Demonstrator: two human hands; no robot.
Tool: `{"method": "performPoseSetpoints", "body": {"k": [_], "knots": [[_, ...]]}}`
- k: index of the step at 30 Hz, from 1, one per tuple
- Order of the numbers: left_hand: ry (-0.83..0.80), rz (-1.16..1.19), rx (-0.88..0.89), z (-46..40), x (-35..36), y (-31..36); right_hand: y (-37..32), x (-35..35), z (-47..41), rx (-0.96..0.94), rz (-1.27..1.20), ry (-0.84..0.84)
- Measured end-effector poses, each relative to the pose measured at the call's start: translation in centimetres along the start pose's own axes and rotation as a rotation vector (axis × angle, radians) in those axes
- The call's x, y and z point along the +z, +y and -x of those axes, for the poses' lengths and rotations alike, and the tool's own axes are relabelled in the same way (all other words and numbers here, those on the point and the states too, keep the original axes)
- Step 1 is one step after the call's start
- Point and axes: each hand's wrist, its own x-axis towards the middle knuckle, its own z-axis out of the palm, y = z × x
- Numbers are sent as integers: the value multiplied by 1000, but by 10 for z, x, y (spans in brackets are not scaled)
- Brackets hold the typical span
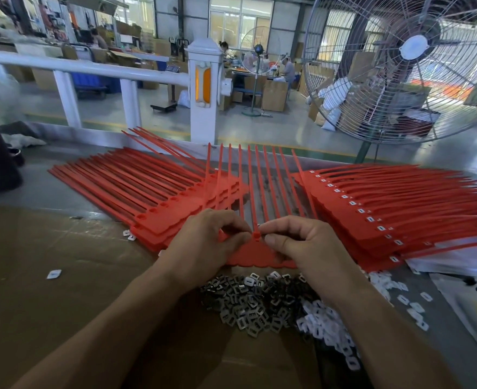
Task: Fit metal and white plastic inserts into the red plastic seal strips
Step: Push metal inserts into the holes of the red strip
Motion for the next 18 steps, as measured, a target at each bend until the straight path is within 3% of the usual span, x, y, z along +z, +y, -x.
{"method": "performPoseSetpoints", "body": {"k": [6, 11, 18], "knots": [[27, 7, 53, 3, 2, 4, 1, 6, -1, -11, -56, 46], [93, -151, 155, 2, 2, 8, 2, 8, -2, 13, -70, 77], [55, -311, 232, 1, -2, 8, 5, 9, -4, 12, -60, 85]]}}
